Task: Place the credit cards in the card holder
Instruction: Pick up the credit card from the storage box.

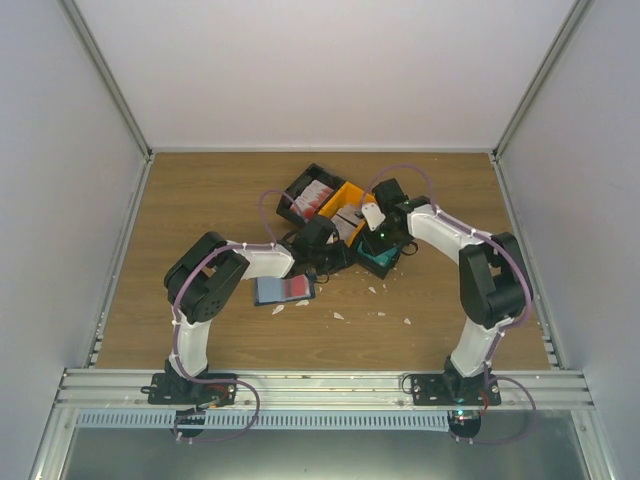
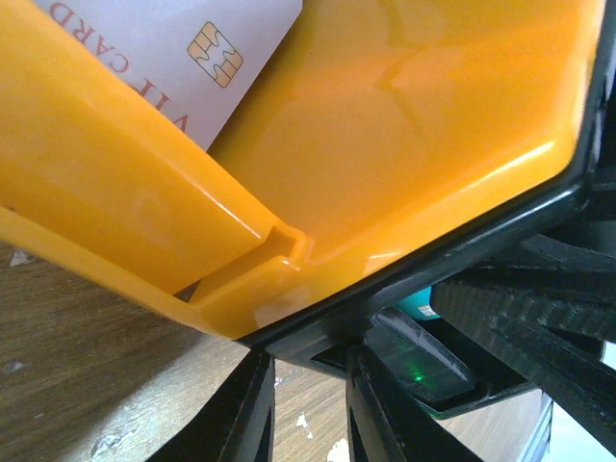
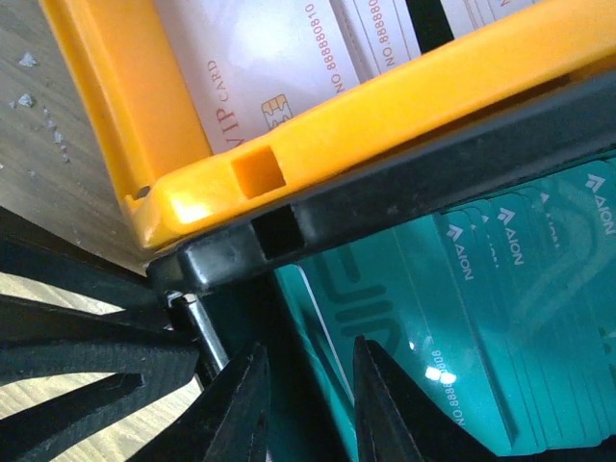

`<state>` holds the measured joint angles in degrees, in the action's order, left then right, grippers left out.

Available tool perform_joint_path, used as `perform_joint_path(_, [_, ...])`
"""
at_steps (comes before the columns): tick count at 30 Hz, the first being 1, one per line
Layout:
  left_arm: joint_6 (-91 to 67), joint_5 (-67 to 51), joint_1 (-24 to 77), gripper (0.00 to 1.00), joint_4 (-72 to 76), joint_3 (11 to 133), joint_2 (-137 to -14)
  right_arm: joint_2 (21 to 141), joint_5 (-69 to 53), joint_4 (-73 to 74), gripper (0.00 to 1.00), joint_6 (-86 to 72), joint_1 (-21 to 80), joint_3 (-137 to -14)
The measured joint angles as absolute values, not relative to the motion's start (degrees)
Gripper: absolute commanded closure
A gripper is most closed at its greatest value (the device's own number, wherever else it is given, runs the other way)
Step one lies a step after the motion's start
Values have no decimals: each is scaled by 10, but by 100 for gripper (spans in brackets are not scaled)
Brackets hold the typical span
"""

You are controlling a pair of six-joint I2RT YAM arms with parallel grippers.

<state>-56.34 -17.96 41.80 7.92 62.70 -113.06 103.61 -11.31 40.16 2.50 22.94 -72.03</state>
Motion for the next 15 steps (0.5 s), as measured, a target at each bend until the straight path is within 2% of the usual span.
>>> perform_joint_path(4, [-561,-179,418,78,79,628,-1131,1029,-119,401,73,20,229,-714])
perform_joint_path(10, [-559,-177,418,78,79,628,-1131,1009,-129,404,64,14,235,-698])
perform_joint_path(15, [-558,-175,418,78,79,628,-1131,994,-139,407,63,14,245,-682])
